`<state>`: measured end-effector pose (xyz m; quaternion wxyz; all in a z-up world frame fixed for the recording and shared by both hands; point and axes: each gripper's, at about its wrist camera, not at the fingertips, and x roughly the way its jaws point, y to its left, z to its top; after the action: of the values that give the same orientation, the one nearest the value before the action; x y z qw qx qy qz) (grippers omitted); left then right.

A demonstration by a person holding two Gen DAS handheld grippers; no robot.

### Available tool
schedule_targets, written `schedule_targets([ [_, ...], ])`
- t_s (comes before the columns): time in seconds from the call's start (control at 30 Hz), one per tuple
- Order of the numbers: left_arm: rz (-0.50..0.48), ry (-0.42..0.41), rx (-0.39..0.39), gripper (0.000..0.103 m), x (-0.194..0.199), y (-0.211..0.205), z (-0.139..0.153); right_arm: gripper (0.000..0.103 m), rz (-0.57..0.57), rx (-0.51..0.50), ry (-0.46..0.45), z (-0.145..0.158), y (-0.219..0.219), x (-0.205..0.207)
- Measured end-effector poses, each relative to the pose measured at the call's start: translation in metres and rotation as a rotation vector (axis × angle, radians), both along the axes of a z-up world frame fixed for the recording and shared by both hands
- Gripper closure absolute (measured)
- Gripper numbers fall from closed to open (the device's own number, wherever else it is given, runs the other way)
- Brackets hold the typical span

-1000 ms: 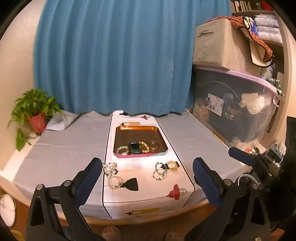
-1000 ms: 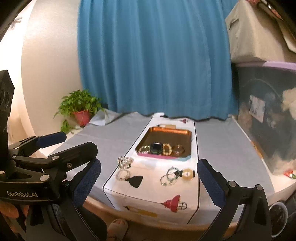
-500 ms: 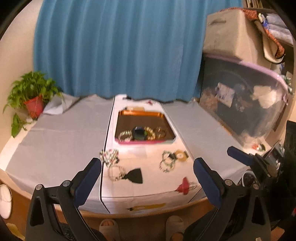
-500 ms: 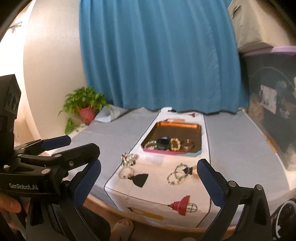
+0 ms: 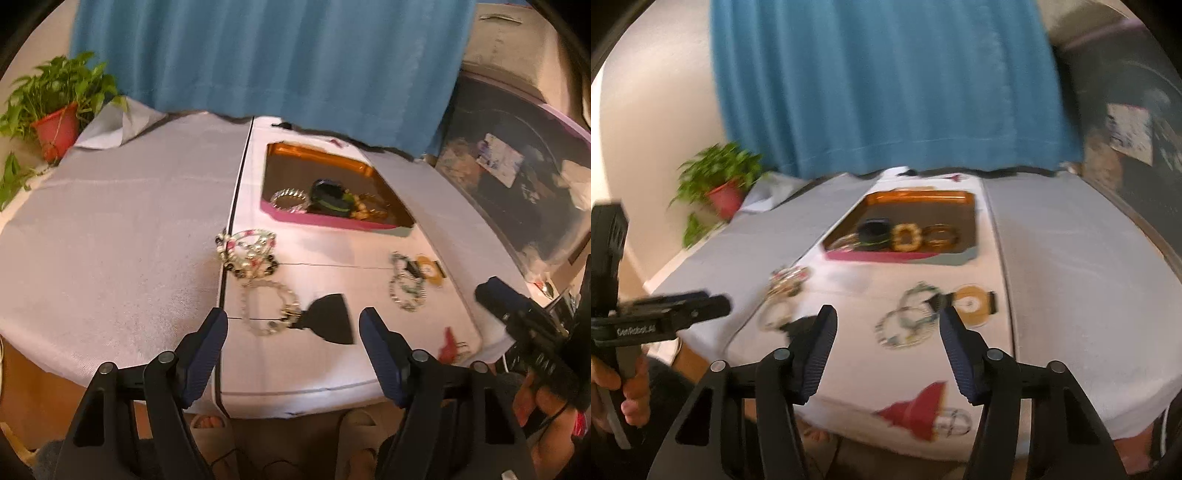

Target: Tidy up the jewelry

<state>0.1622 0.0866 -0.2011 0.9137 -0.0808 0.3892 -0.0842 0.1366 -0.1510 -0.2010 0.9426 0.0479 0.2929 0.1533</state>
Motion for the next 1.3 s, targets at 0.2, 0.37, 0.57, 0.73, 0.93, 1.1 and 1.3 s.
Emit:
schedule_targets([
  [0.2,-0.001,0.073,0.011,0.062,0.029,0.011,-0.030,0.047,-0.001,0.006,0.085,-0.036,-0.013,0.043],
  [0.37,0.013,0.094,0.029,0.063,0.038,0.017,-0.041,0.056,-0.009,0.023,0.115,-0.049,-0.020,0.071],
  [0.57,-0.003,0.079,0.087,0.063,0.049,0.013,-0.047,0.068,0.006,-0.039,0.196,-0.061,-0.016,0.118],
  [0.73,-0.094,0.050,0.178,0.099,0.052,-0.007,-0.049,0.070,0.045,-0.179,0.162,-0.062,0.006,0.122],
  [0.93,-0.115,0.073,0.072,0.100,0.058,-0.005,-0.048,0.100,0.103,-0.332,0.100,-0.060,0.030,0.116],
  [1.1,-0.125,0.038,-0.003,0.100,0.048,0.000,-0.035,0.100,0.123,-0.239,0.028,-0.028,0.025,0.101],
  [1.3,-0.100,0.033,-0.027,0.100,0.041,0.009,-0.032,0.103,0.193,-0.183,-0.029,0.014,0.035,0.079],
])
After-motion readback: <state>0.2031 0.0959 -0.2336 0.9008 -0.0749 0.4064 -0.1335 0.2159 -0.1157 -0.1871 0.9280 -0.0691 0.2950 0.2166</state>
